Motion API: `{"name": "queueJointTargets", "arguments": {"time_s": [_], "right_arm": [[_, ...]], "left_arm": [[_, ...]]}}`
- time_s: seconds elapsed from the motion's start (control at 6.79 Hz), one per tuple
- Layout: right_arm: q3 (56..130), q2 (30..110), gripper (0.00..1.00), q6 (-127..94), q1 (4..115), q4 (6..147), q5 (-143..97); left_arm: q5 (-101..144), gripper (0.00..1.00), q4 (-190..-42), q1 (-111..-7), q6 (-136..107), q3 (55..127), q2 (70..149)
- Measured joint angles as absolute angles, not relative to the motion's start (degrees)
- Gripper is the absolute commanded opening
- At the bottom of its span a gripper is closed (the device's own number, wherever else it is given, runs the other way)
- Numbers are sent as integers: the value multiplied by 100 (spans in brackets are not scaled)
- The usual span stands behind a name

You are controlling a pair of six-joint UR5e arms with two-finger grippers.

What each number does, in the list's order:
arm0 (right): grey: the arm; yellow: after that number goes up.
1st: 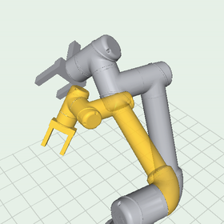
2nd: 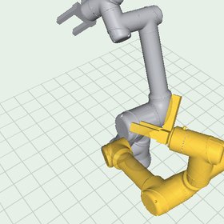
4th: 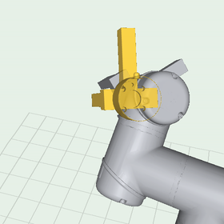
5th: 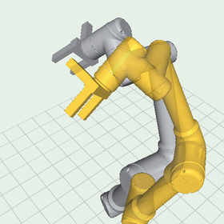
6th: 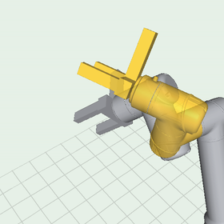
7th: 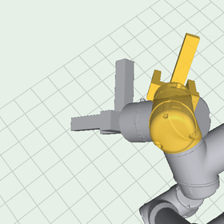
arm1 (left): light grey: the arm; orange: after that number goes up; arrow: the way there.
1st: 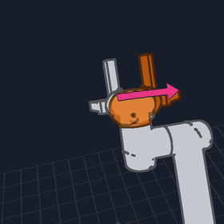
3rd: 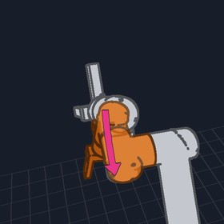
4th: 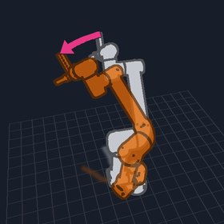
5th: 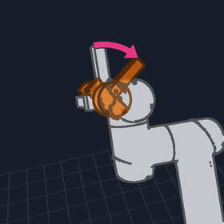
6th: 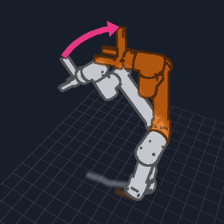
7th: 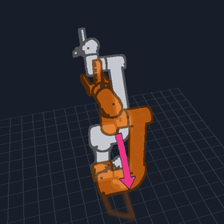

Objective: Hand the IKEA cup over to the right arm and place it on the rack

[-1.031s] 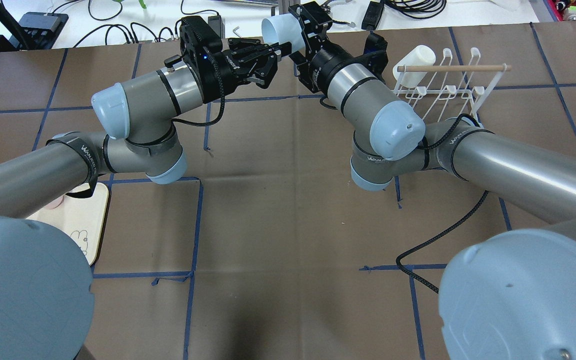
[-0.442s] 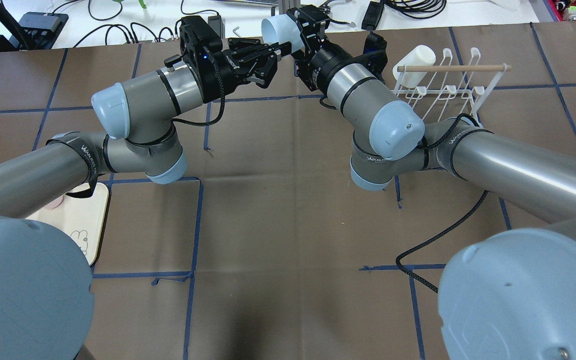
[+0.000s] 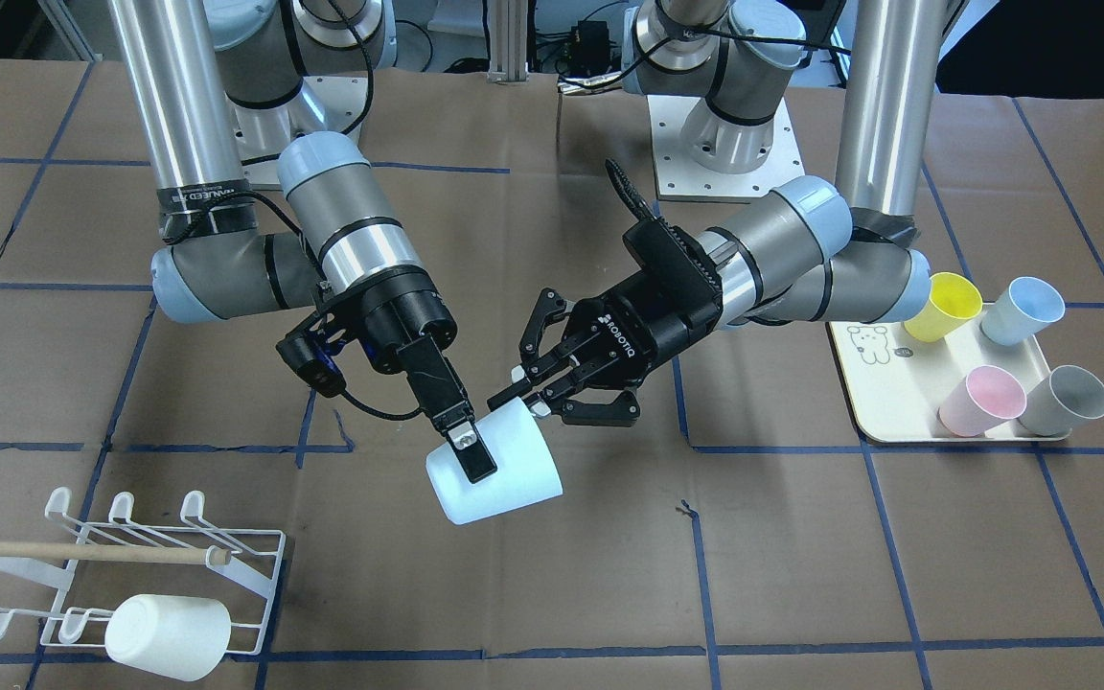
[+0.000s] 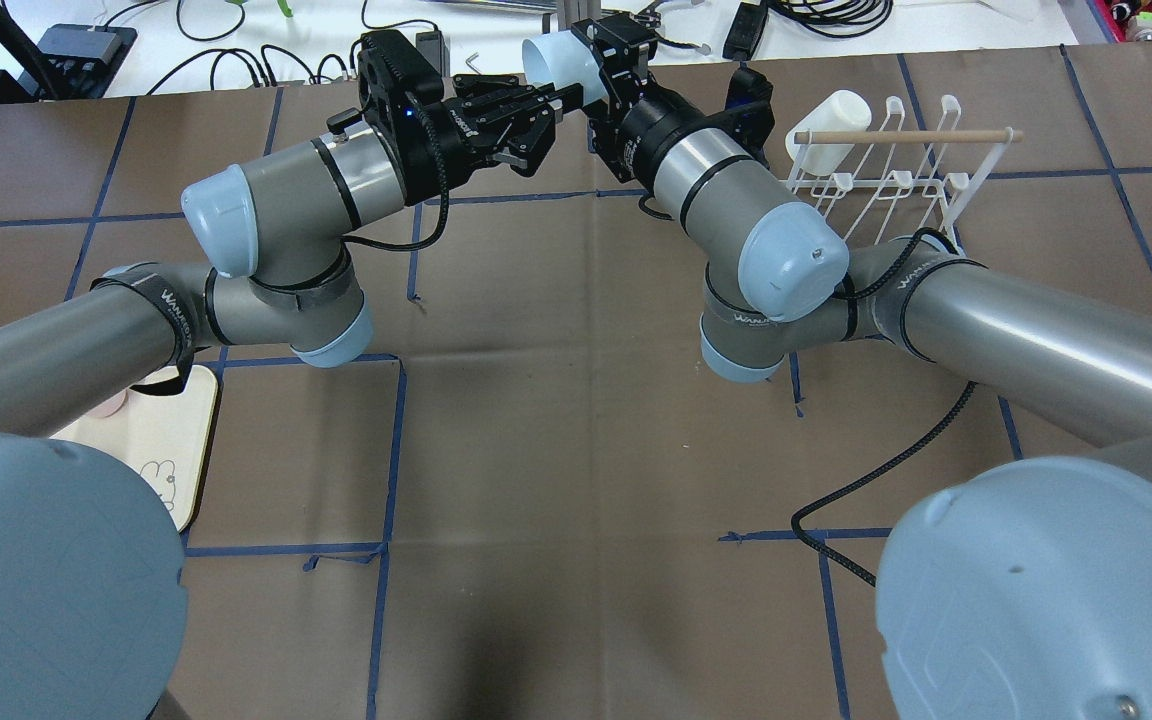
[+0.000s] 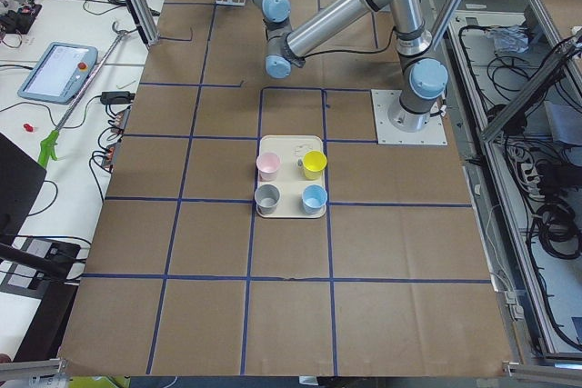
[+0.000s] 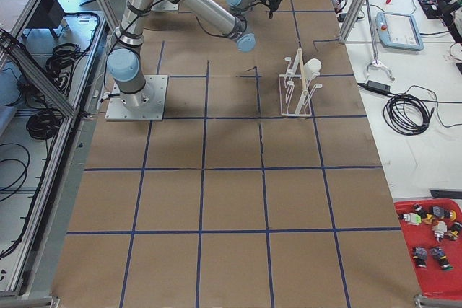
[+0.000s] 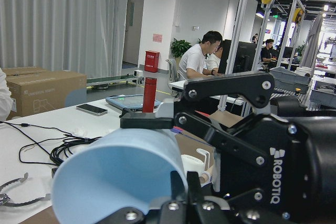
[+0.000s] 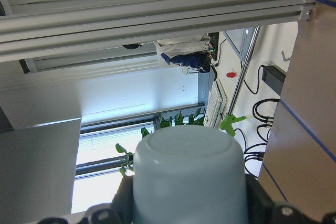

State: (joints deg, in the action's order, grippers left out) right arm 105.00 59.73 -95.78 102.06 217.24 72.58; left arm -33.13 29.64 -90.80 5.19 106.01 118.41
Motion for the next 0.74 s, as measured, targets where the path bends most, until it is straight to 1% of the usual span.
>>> {"name": "queueJointTargets", "arguments": {"time_s": [0.15, 0.44, 0.59, 0.74], "right_arm": [[10501, 5978, 51, -9578, 10202, 21712, 7254], [10503, 5995, 50, -9572, 10197, 21684, 7251], [10503, 6005, 46, -9572, 10196, 21678, 7251], [10501, 6008, 39, -9564, 10196, 21675, 7251]], "left_arm": [[-3318, 73, 2970, -9080, 498, 10598, 11840], [-3316, 80, 2978, -9079, 309, 10586, 11835], [-3310, 82, 2975, -9056, 259, 10588, 11832], [-3277, 91, 2961, -8954, 216, 10599, 11821]]}}
